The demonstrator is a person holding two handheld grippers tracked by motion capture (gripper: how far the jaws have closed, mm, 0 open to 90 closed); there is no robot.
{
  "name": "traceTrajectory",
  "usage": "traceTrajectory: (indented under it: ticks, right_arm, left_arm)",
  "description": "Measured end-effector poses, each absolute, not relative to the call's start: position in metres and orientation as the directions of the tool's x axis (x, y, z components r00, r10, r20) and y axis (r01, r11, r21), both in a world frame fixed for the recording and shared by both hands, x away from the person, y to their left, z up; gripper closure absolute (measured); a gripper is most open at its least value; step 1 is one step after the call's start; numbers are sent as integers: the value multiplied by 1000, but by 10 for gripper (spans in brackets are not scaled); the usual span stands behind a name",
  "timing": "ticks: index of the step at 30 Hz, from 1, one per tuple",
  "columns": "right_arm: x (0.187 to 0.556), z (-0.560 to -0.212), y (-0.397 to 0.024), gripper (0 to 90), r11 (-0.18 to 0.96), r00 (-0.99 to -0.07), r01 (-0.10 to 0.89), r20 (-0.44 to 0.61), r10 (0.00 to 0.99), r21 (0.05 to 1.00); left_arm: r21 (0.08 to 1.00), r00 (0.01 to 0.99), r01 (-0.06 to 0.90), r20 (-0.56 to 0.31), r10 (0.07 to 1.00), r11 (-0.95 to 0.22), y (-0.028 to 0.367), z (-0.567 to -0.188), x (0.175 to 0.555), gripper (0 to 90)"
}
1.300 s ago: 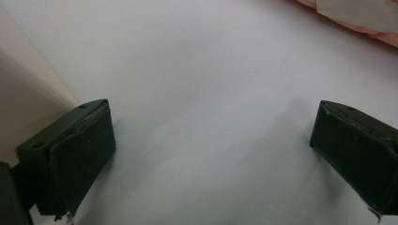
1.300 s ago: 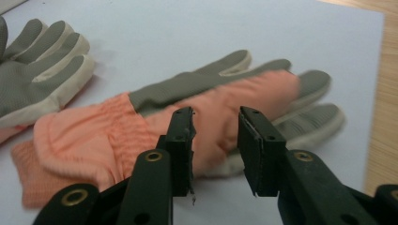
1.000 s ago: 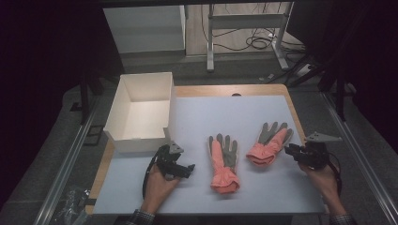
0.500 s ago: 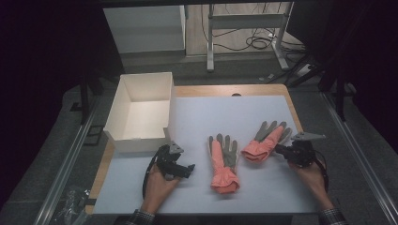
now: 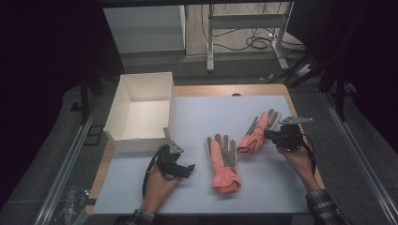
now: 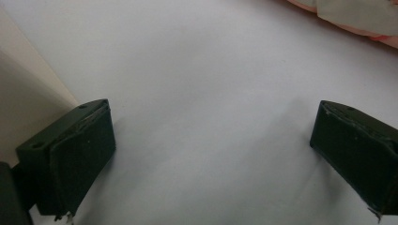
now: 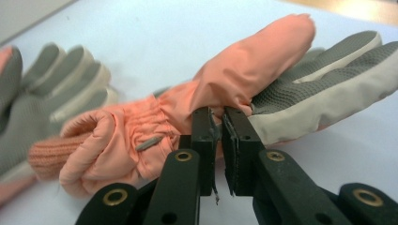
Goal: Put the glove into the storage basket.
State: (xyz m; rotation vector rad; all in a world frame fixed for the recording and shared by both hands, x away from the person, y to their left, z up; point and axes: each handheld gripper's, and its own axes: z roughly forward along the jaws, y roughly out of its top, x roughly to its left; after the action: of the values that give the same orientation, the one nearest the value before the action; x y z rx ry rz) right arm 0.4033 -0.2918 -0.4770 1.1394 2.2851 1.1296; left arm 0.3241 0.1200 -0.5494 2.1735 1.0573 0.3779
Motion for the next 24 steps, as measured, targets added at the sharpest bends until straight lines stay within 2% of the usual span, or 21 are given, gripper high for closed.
traceTrajectory:
  ticks: [6, 11, 15, 20, 23, 24]
  right_arm:
    - [423, -461, -262, 807, 375, -649, 468, 24, 760, 800]
    - [443, -454, -223, 738, 412, -684, 441, 1, 730, 798]
    - [450, -452, -209, 719, 430, -694, 431, -13, 720, 793]
    - [459, -455, -208, 689, 430, -677, 452, -13, 736, 782]
    - [466, -462, -213, 636, 417, -660, 475, 0, 752, 775]
    - [469, -468, -216, 588, 411, -648, 492, 8, 761, 768]
  left_arm:
    - [685, 630, 579, -32, 776, -442, 120, -549, 324, 5]
    - [685, 630, 579, -32, 776, -442, 120, -549, 324, 5]
    - [686, 630, 579, -32, 776, -441, 120, -549, 324, 5]
    - [684, 630, 580, -32, 776, -443, 120, -549, 324, 5]
    - [684, 631, 580, -32, 775, -443, 120, -549, 324, 5]
    - [684, 631, 580, -32, 775, -443, 120, -549, 324, 5]
